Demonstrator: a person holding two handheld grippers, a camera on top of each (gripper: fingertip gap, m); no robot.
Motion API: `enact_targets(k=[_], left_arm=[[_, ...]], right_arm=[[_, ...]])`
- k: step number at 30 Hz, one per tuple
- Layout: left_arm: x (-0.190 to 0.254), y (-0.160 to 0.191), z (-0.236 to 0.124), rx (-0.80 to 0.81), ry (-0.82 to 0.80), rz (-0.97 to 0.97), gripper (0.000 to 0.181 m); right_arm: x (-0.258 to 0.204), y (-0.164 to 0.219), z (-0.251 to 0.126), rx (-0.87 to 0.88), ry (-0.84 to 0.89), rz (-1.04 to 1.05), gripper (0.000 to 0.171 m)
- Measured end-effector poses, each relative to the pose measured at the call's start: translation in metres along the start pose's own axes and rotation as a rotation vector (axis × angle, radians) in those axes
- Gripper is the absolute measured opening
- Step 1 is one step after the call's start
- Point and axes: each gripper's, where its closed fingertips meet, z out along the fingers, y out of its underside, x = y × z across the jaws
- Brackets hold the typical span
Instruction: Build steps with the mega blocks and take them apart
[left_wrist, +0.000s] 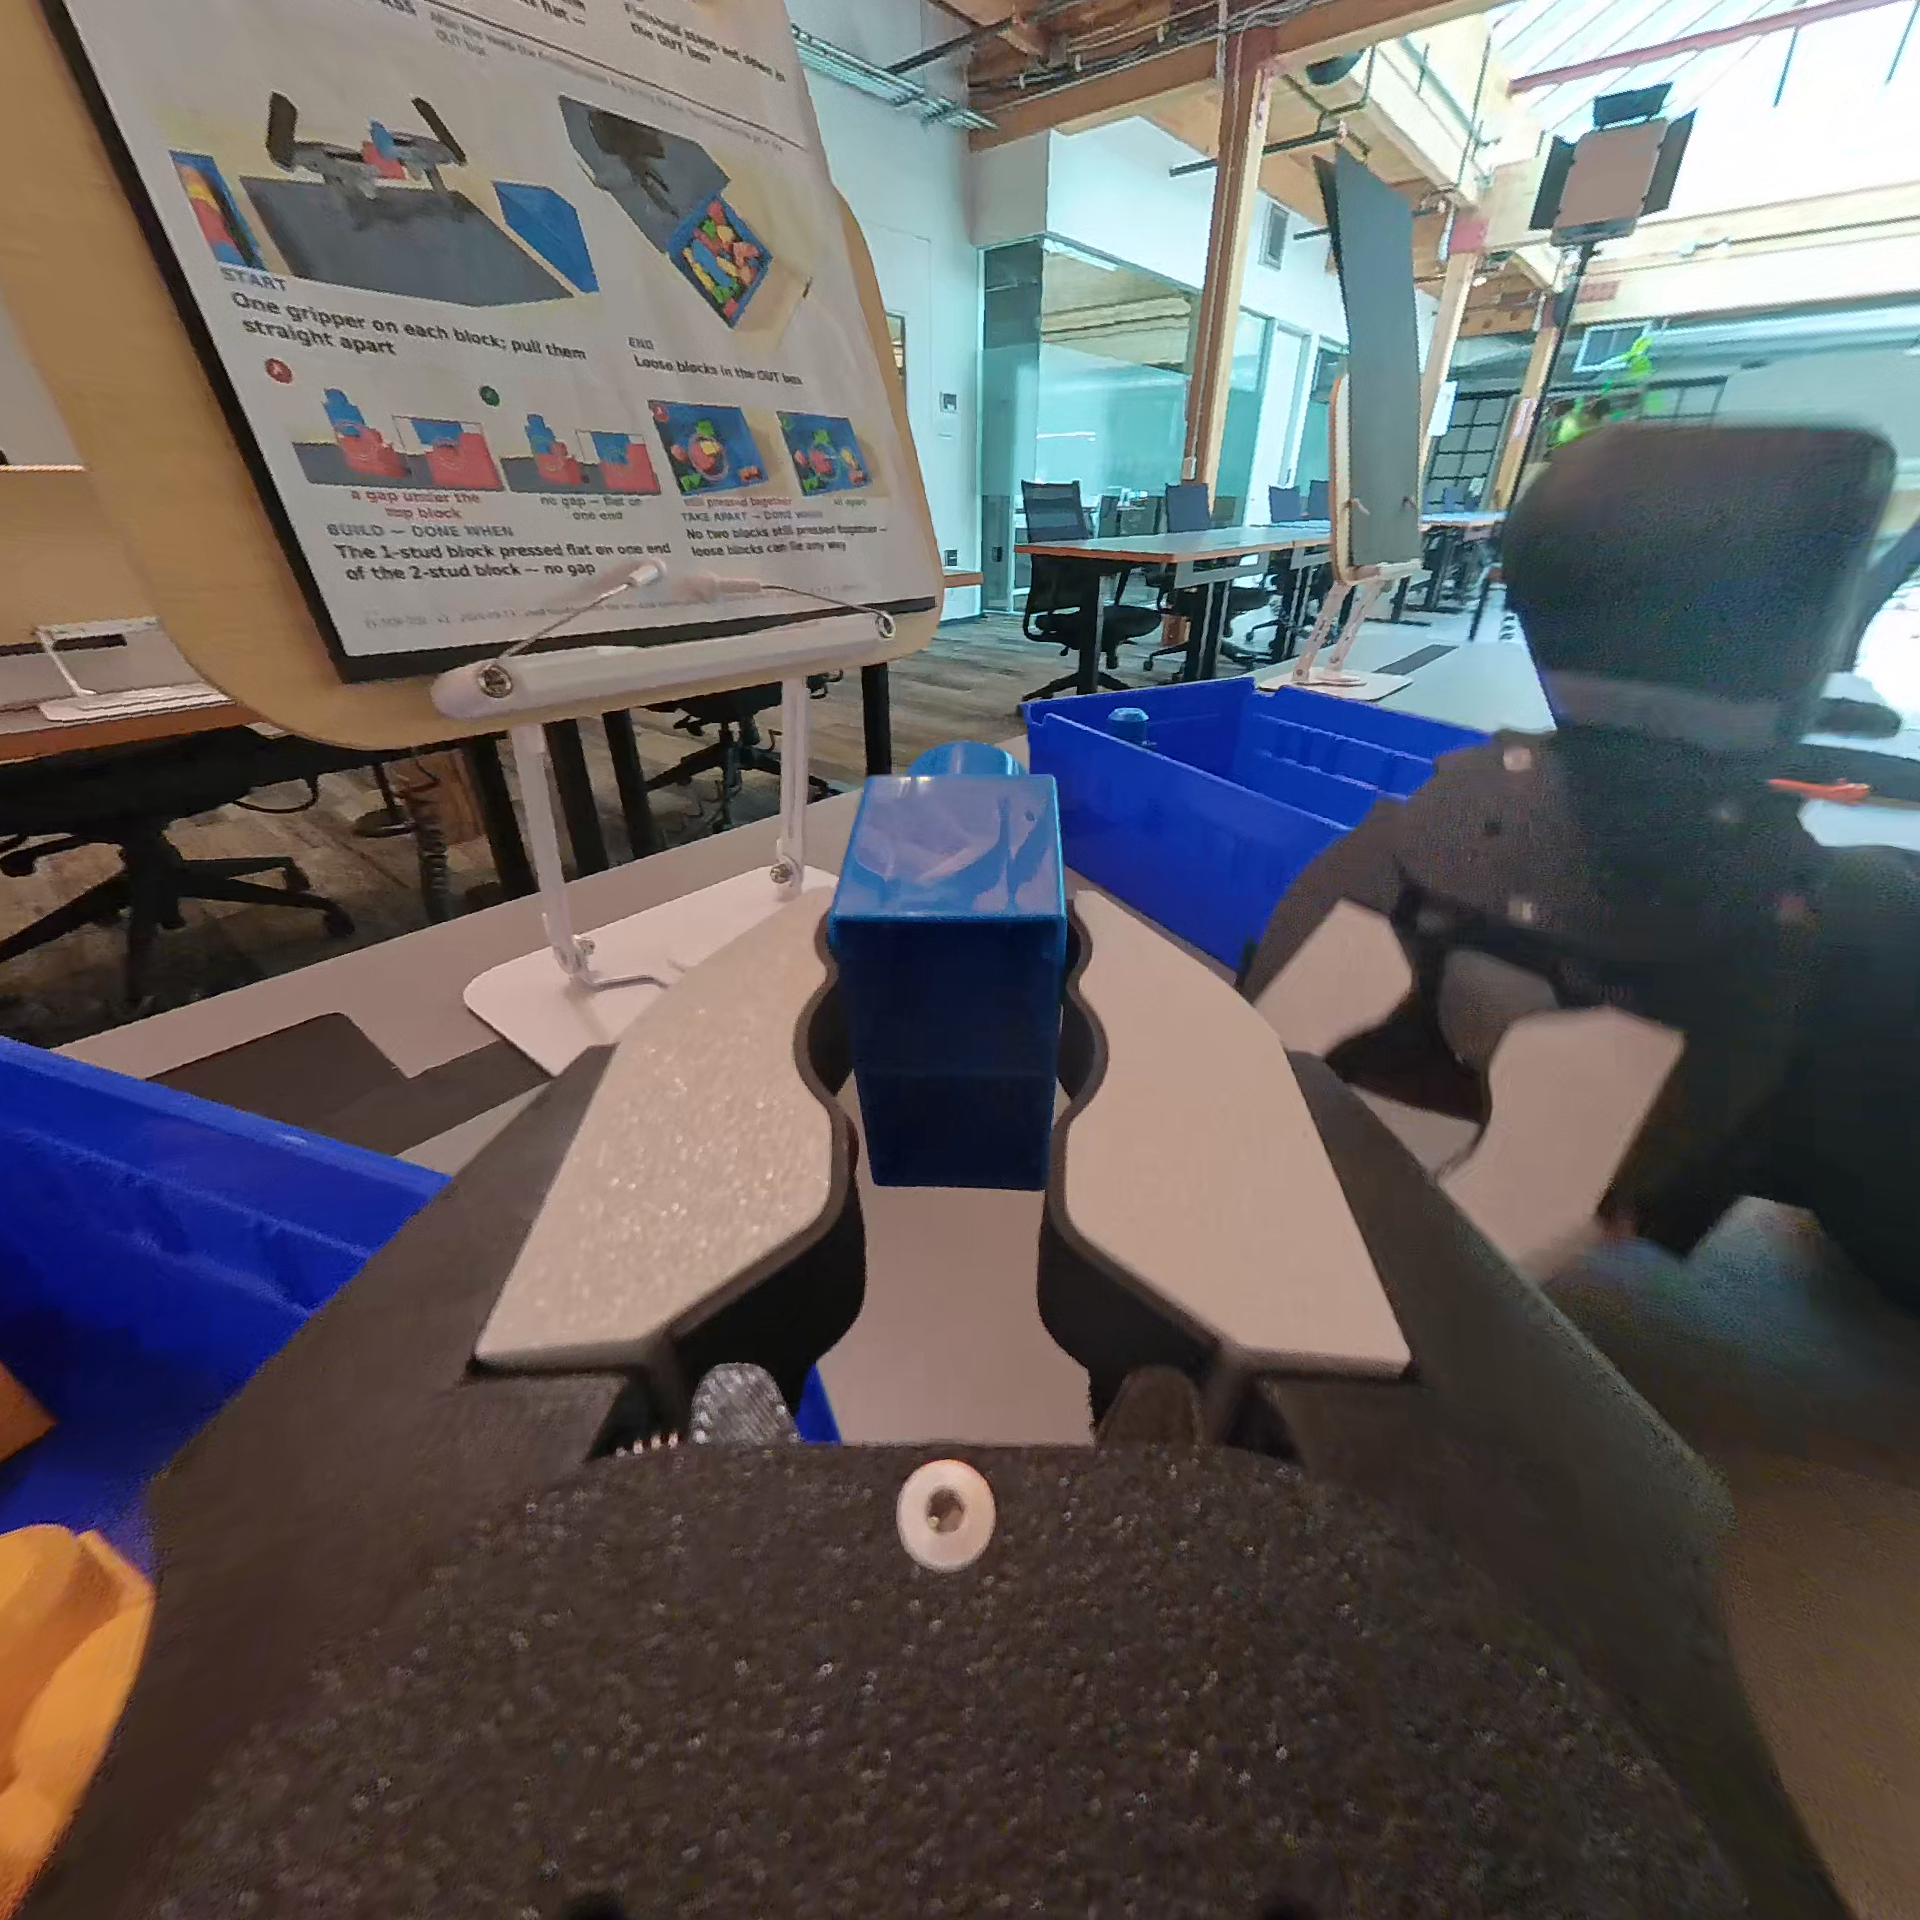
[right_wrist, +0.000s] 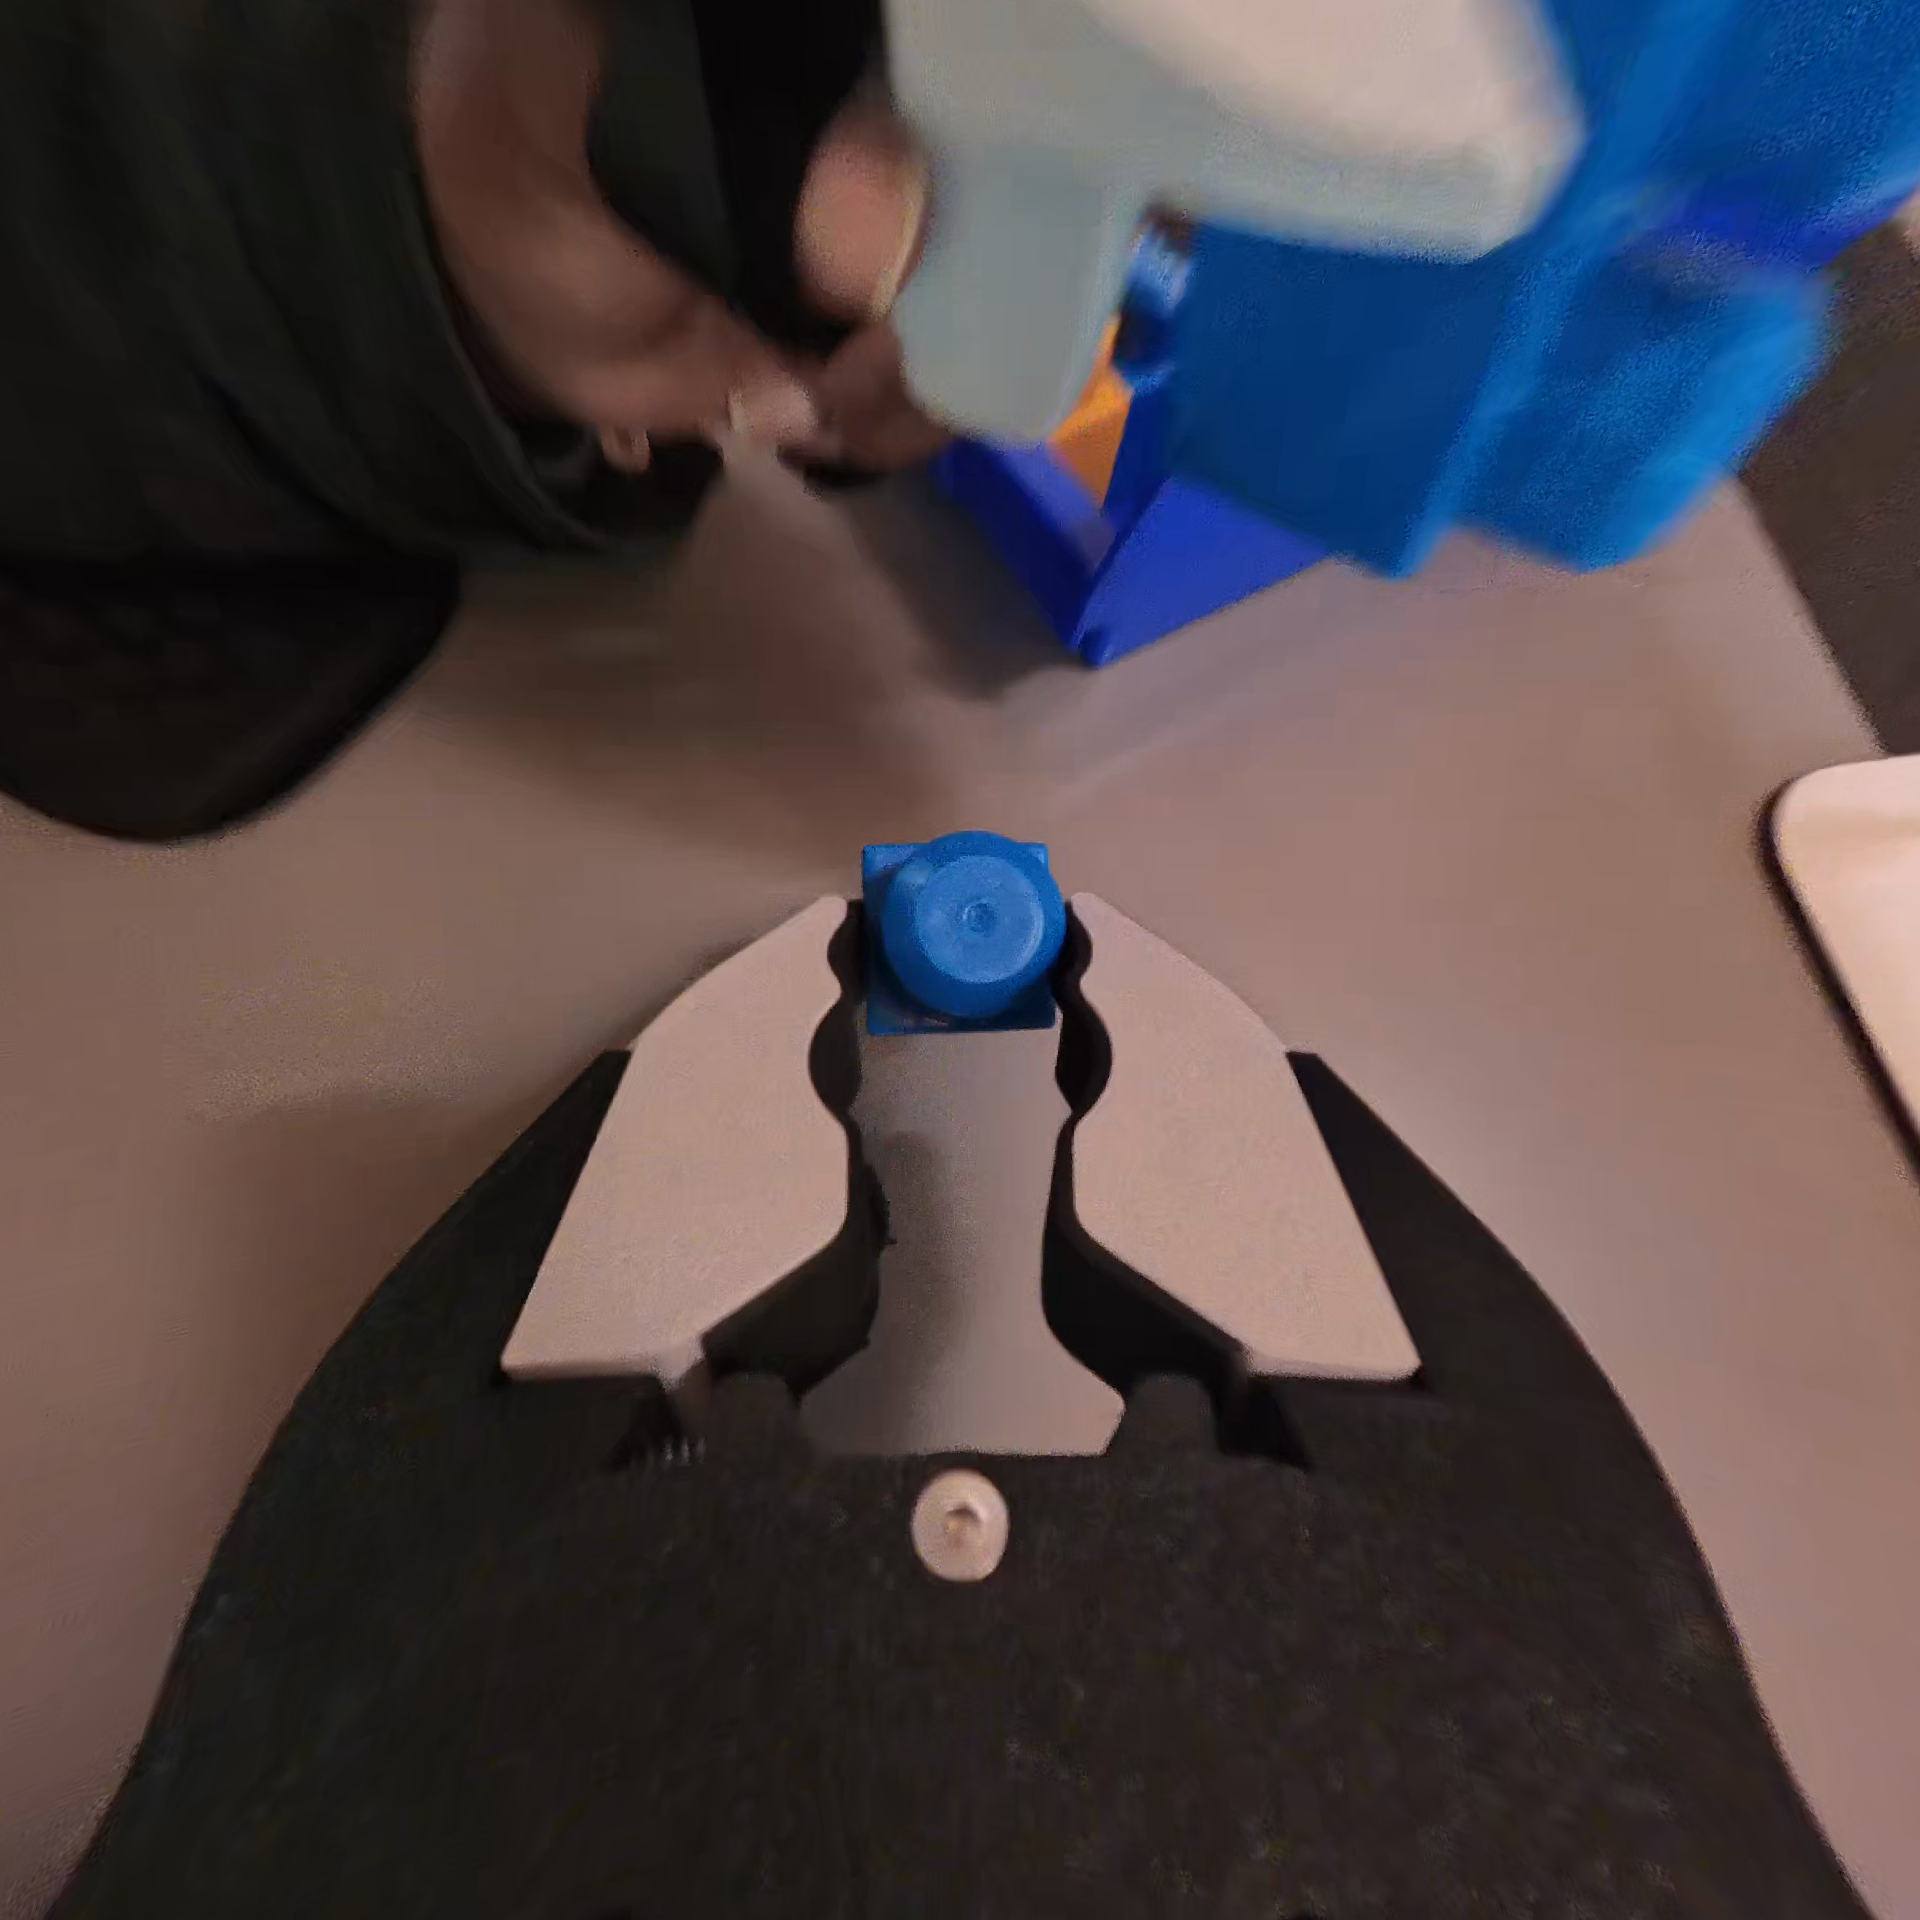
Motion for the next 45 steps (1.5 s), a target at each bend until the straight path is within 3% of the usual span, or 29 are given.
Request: enact_targets(k=[1, 11, 15, 18, 29, 45], left_arm=[[0.003, -0.001, 0.000, 0.007, 0.019, -0.012, 0.036], [0.063, -0.020, -0.004, 0.068, 0.371, -0.185, 0.037], [0.080, -0.017, -0.004, 0.060, 0.456, -0.215, 0.037], [0.084, -0.011, -0.002, 0.044, 0.464, -0.216, 0.037], [0.090, -0.007, -0.001, 0.044, 0.485, -0.228, 0.037], [0.096, -0.004, 0.000, 0.035, 0.497, -0.224, 0.037]], right_arm=[[0.003, -0.010, -0.015, 0.087, -0.006, 0.015, 0.034], [0.038, -0.069, -0.190, 1.055, -0.058, 0.193, 0.034], [0.047, -0.060, -0.226, 1.248, -0.085, 0.219, 0.034], [0.052, -0.052, -0.225, 1.239, -0.073, 0.234, 0.034], [0.026, -0.062, -0.152, 1.050, -0.179, 0.224, 0.034], [0.012, -0.061, -0.114, 0.952, -0.226, 0.234, 0.034]])
